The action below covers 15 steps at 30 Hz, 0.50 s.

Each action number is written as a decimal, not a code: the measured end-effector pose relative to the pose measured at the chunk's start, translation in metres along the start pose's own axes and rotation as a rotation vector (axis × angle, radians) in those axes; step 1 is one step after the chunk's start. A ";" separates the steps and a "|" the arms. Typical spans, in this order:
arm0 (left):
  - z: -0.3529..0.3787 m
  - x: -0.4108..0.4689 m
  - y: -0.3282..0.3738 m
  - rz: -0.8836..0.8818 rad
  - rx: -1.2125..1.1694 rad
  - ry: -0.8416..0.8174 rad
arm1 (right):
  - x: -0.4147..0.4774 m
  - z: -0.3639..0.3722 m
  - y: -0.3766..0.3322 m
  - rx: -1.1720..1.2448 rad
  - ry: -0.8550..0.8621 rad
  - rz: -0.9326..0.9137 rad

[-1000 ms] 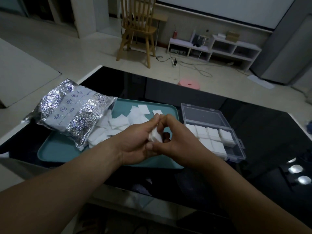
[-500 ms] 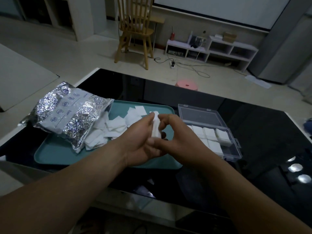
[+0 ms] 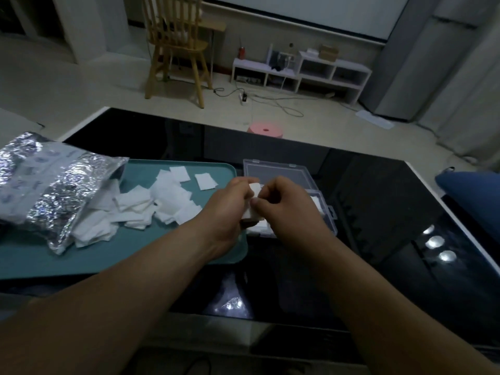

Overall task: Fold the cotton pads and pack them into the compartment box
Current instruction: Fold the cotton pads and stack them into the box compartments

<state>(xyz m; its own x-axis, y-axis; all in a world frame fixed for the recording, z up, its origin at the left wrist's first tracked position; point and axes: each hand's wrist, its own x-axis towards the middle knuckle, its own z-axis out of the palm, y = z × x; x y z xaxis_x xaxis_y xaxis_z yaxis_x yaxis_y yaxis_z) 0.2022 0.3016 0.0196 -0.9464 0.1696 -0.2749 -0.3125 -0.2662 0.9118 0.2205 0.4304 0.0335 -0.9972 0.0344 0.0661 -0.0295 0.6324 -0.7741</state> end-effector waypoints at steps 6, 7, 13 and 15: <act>0.024 0.028 -0.008 0.346 0.624 -0.009 | 0.025 -0.074 0.030 0.100 0.265 0.115; 0.026 0.031 -0.012 0.400 0.750 -0.039 | 0.025 -0.085 0.039 0.096 0.292 0.148; 0.045 0.031 -0.054 0.607 1.474 -0.318 | 0.025 -0.091 0.086 -0.153 0.236 0.203; 0.046 0.033 -0.062 0.589 1.590 -0.357 | 0.028 -0.087 0.091 -0.224 0.225 0.181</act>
<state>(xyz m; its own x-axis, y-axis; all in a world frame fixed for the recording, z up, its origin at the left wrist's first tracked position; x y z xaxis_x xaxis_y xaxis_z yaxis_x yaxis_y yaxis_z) 0.1939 0.3673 -0.0323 -0.7630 0.6442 0.0536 0.6274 0.7180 0.3014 0.1961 0.5559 0.0195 -0.9442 0.3148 0.0971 0.1865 0.7537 -0.6302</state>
